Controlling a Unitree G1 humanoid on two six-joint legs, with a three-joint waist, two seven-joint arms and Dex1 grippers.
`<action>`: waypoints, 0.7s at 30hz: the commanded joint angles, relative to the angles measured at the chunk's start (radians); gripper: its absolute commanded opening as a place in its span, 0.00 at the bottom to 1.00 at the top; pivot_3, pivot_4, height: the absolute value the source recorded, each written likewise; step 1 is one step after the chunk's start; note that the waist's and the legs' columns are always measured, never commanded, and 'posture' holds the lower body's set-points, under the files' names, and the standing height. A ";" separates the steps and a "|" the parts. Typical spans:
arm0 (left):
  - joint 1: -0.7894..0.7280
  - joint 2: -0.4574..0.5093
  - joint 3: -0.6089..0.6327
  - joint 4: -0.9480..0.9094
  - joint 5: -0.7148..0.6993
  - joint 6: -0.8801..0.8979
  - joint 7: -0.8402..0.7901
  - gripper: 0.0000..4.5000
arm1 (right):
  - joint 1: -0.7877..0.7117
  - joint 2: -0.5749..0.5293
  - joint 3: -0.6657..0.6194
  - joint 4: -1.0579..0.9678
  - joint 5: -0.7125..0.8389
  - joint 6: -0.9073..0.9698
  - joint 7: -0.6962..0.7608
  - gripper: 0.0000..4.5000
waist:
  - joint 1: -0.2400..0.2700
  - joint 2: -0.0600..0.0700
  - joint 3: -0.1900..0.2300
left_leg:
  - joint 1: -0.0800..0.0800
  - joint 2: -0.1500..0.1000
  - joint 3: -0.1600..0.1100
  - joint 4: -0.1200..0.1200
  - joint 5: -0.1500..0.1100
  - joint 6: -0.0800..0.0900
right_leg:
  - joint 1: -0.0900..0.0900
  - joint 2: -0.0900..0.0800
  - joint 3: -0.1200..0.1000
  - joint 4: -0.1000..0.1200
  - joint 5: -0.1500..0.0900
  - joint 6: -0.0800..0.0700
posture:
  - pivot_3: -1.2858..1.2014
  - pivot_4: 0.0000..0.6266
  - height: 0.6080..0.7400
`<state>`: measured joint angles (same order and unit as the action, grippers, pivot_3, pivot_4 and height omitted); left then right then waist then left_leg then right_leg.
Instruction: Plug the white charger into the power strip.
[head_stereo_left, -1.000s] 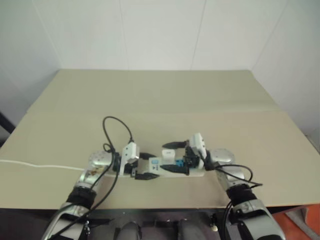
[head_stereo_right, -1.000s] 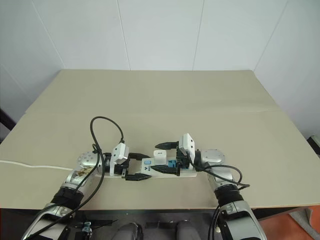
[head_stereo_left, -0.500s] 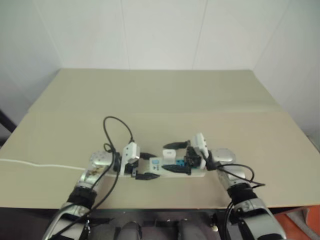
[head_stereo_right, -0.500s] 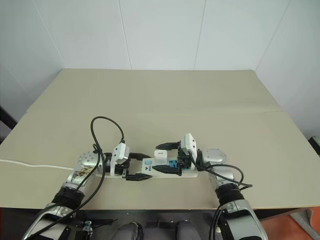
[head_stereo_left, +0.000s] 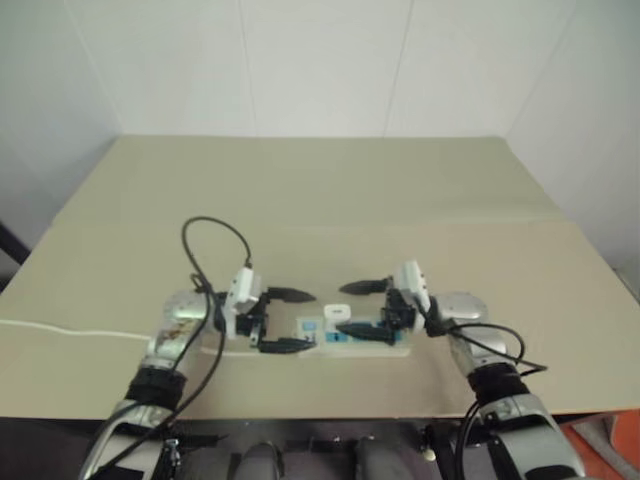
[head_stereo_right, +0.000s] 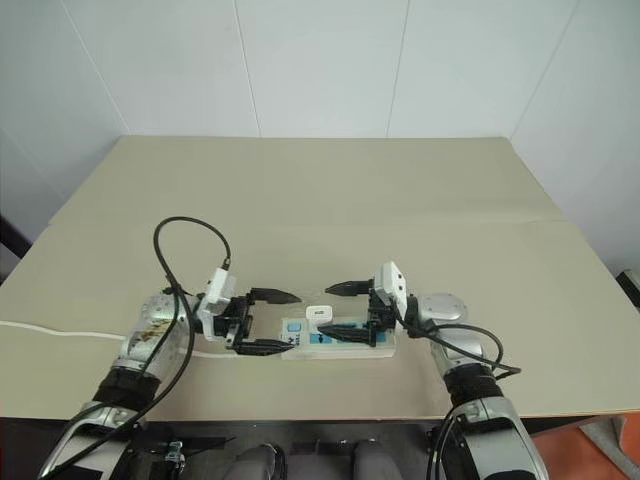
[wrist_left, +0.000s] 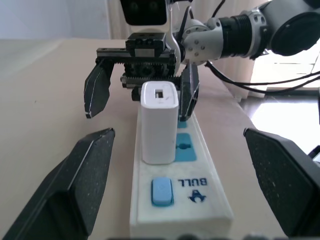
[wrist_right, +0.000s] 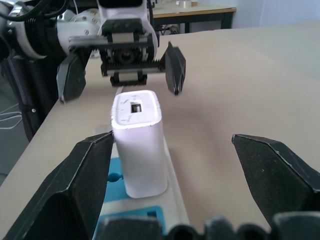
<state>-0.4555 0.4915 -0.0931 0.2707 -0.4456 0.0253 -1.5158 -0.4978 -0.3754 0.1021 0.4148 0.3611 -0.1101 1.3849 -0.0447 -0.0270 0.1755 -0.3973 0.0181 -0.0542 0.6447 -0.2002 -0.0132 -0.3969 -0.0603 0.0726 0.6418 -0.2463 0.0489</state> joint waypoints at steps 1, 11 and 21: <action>0.027 0.119 0.072 -0.077 -0.054 0.072 -0.052 1.00 | 0.041 -0.081 -0.065 -0.108 0.052 0.000 0.041 1.00 | 0.000 0.001 0.000 | -0.002 0.000 0.000 0.000 0.000 0.000 | -0.002 0.000 0.000 0.000 0.000 0.000 | 0.52 0.24 1.00; 0.071 0.315 0.104 0.034 0.038 -0.035 -0.098 1.00 | 0.145 -0.458 -0.128 -0.296 0.038 0.175 0.087 1.00 | 0.006 0.006 0.006 | -0.007 0.000 0.001 0.000 0.000 0.000 | -0.008 0.000 0.000 0.000 -0.001 -0.001 | 0.52 0.24 1.00; 0.066 0.278 0.091 0.039 0.047 -0.036 -0.066 1.00 | 0.218 -0.581 -0.176 -0.354 0.050 0.196 0.082 1.00 | 0.001 0.004 0.007 | -0.008 0.000 0.002 0.000 0.000 0.000 | -0.009 0.000 0.000 0.000 -0.002 -0.001 | 0.52 0.24 1.00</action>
<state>-0.3824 0.7692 -0.0147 0.3268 -0.3922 -0.0068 -1.5880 -0.2835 -0.9346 -0.0323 0.0874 0.3979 0.0892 1.4696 -0.0435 -0.0226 0.1823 -0.4050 0.0185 -0.0523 0.6447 -0.2001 -0.0132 -0.4055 -0.0605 0.0729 0.6419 -0.2480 0.0480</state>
